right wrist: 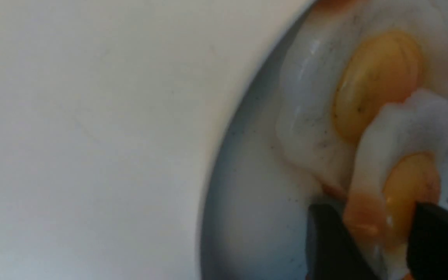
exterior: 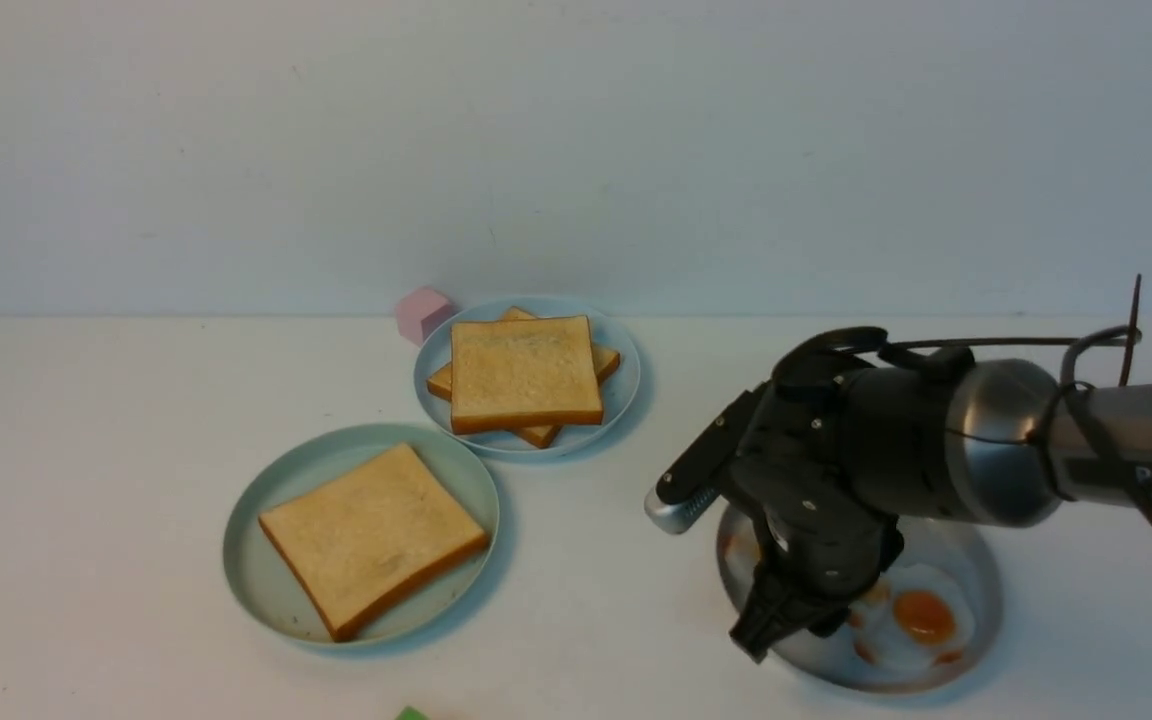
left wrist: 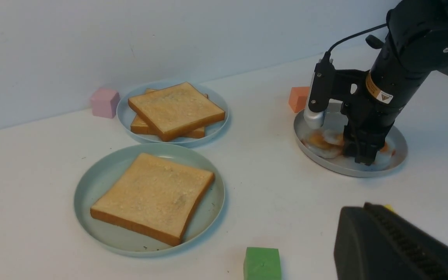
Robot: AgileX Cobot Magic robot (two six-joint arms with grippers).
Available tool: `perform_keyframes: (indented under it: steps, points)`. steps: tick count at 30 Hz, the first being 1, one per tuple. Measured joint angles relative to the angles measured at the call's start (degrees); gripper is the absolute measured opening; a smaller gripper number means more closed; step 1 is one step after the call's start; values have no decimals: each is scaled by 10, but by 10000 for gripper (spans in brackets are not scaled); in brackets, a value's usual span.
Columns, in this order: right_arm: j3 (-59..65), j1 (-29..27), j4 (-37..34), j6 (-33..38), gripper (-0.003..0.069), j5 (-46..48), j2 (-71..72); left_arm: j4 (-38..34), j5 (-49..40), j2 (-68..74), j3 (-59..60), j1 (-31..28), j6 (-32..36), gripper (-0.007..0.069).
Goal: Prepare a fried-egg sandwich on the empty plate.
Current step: Use the right arm to grab a fried egg, then use the right arm to place the fried egg on the slice of bread in the middle
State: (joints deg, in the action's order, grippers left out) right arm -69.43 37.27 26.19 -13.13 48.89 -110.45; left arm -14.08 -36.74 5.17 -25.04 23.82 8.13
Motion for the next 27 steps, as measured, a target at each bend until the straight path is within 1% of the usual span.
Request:
perform_keyframes:
  steps: [1, 2, 3, 6, 11, 14, 15, 16, 17, 18, 19, 20, 21, 24, 27]
  points:
    - [0, 0, 4, 1, 133, 0, 6, 0, 0, 0, 0, 0, 0, -13]
    - [0, 0, 8, 2, 98, 0, 11, 0, 0, 0, 0, 0, 0, -13]
    - [0, 0, 10, 2, 93, 1, 14, 0, 0, 0, 0, 0, 0, -13]
    - [1, -1, 16, 2, 101, 9, 40, 0, -1, 0, 0, 0, 0, -13]
    - [-7, 1, 3, 2, 101, 26, 98, 1, -1, 0, 0, 0, 0, -13]
    - [-38, 17, -1, 1, 100, 50, 123, 2, -1, 0, 0, 0, 0, -13]
    - [-55, 33, -3, 1, 99, 56, 132, 2, 1, 0, 0, 0, 0, -13]
    - [-59, 33, -4, 1, 100, 57, 134, 2, 1, 0, 0, 0, 0, -13]
    - [-96, 65, -14, 1, 100, 58, 138, 4, 9, 0, 0, 0, 0, -13]
    - [-109, 76, -18, 3, 100, 57, 138, 4, 15, 0, 0, 0, 0, -13]
    - [-135, 101, -27, 9, 100, 52, 133, 4, 25, 0, 0, 0, -1, -13]
    - [-139, 109, -29, 11, 100, 50, 132, 4, 26, 0, 0, 0, -2, -13]
    - [-173, 134, -42, 22, 100, 29, 118, 6, 37, 0, 0, 0, -9, -13]
    - [-218, 166, -62, 37, 100, -4, 80, 10, 57, 0, 0, 0, -22, -13]
    - [-286, 191, -68, 56, 100, -32, -4, 25, 88, 0, 0, 0, -29, -13]
